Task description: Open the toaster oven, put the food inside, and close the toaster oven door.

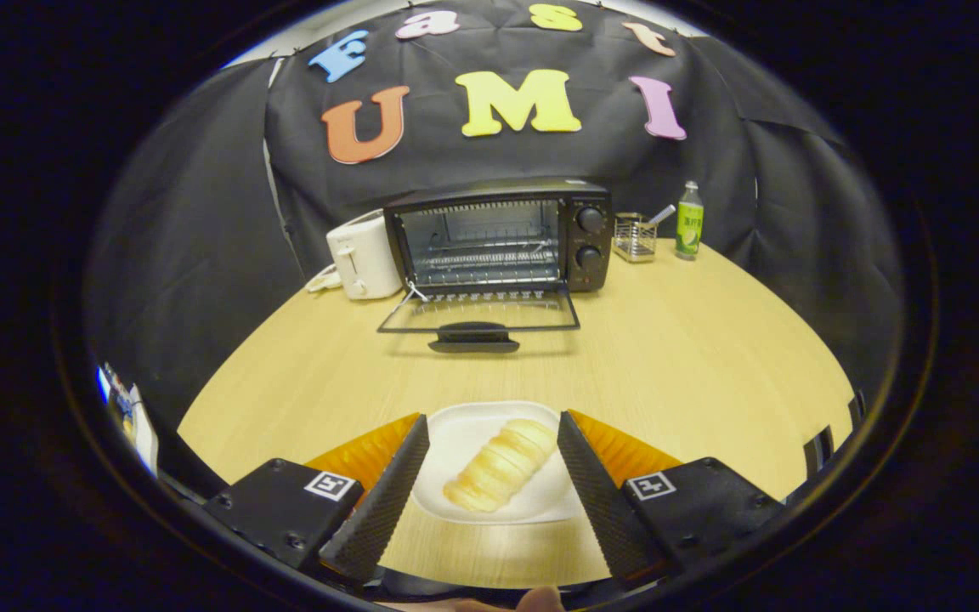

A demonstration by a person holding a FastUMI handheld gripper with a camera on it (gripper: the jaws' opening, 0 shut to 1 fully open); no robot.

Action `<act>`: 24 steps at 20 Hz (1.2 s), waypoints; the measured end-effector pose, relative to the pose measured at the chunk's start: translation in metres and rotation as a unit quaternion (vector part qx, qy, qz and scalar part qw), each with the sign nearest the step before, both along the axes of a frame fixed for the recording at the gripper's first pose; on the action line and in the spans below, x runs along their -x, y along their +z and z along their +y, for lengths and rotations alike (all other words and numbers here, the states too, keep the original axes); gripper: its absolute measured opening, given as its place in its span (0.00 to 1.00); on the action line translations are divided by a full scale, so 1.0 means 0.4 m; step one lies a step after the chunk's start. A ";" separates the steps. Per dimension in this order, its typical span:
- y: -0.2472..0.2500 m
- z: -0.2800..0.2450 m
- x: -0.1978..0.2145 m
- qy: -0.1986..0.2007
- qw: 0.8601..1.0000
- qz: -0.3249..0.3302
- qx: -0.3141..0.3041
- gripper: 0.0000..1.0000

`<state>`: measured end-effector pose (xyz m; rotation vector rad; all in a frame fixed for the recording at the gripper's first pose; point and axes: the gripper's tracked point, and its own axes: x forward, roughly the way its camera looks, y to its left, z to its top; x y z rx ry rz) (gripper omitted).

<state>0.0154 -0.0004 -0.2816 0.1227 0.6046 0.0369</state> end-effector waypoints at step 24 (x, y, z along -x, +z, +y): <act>-0.168 0.041 0.001 -0.070 0.992 0.088 -0.056 0.49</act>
